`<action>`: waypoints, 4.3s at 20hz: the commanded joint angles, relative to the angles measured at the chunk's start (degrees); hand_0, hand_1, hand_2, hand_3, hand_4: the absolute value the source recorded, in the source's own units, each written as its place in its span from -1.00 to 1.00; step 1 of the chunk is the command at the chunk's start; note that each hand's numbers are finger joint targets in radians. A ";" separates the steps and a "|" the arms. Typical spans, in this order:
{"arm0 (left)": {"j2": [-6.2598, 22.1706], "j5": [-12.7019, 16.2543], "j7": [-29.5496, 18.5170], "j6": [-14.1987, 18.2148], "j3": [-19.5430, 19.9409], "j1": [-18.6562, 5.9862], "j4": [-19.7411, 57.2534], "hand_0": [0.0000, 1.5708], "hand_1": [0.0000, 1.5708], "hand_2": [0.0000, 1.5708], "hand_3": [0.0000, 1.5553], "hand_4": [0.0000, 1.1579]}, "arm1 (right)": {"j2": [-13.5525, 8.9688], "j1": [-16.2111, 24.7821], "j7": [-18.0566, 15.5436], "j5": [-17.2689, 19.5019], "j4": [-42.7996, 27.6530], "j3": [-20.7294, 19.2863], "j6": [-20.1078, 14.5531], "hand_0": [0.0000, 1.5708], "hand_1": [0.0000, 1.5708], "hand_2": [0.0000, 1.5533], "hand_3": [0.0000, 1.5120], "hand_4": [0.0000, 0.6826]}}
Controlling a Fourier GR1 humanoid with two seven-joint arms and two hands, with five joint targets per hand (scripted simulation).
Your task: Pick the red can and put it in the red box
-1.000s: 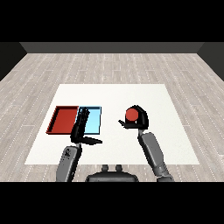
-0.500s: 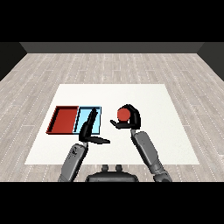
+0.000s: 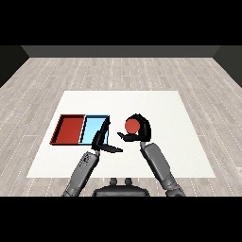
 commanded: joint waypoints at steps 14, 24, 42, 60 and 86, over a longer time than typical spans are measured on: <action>-0.21 5.73 -4.78 3.53 -6.50 -0.77 6.80 -1.00 -1.00 -1.00 -1.00 -1.00 | 0.06 1.84 -1.94 0.37 -1.58 3.66 0.85 0.88 0.88 0.86 0.83 0.98; -0.21 11.85 -4.29 6.04 -6.75 -9.65 13.57 -1.00 -1.00 -1.00 -1.00 -1.00 | 0.06 1.29 -2.05 -5.16 -4.70 13.84 -9.01 0.93 0.93 0.88 0.87 0.93; -0.19 19.40 -6.26 22.95 -13.58 -10.91 14.39 1.00 1.00 1.00 0.92 0.95 | 0.05 -8.43 -1.33 -9.38 2.78 13.88 -11.28 0.92 0.92 0.87 0.84 0.90; -0.19 19.97 -15.25 22.91 -11.10 -9.96 13.69 1.00 1.00 1.00 0.95 0.98 | 0.06 -3.41 1.76 -5.20 1.64 14.22 -9.69 -1.00 -1.00 -1.00 -1.00 -1.00; 0.48 14.22 -11.27 23.27 -3.59 -12.15 14.70 1.00 1.00 0.98 0.89 0.95 | -3.19 8.39 5.11 -4.39 -13.12 5.70 -0.31 -1.00 -1.00 -1.00 -1.00 -1.00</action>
